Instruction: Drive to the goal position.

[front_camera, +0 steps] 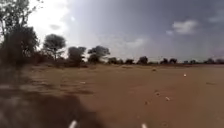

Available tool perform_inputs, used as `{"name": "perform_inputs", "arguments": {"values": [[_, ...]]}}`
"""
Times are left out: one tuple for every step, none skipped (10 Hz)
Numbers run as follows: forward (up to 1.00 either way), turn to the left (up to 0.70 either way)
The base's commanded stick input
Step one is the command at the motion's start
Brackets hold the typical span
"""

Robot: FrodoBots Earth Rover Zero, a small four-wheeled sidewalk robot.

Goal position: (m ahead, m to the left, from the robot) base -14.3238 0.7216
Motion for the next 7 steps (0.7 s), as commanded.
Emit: {"name": "perform_inputs", "arguments": {"values": [[1.0, -0.27], [1.0, 0.0], [1.0, 0.0], [1.0, -0.07], [1.0, -0.2], [0.0, -0.45], [0.0, -0.45]]}}
